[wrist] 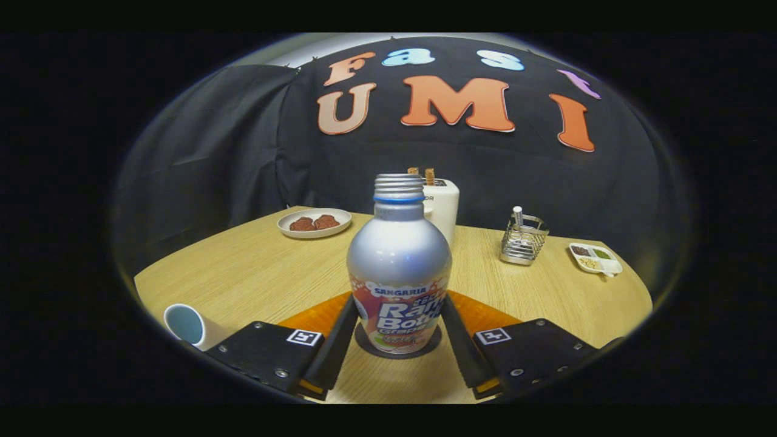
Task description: Take the bottle from table, then pour the juice into the cup, finally place the bottle on the coaster
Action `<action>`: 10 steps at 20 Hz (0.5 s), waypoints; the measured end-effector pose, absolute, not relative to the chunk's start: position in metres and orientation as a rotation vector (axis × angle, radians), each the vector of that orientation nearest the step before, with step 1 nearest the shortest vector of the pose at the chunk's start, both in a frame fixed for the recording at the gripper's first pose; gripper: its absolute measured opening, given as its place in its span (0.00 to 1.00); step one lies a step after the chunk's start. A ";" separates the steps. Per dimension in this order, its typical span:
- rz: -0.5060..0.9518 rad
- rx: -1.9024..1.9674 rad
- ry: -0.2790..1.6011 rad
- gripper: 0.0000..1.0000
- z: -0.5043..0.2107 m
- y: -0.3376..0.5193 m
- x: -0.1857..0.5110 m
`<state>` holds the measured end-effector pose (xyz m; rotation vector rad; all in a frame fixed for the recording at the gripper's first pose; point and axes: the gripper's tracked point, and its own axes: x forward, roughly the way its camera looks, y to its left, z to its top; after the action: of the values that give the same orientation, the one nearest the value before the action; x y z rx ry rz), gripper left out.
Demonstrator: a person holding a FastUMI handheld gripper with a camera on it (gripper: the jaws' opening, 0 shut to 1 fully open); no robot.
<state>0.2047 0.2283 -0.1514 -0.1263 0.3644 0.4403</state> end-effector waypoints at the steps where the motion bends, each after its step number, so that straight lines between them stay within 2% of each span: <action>1: 0.438 -0.113 0.360 0.77 -0.152 0.229 0.206; 10: 0.426 -0.102 0.344 0.79 -0.160 0.229 0.210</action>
<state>0.2096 0.2291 -0.1596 -0.1025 0.3435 0.4256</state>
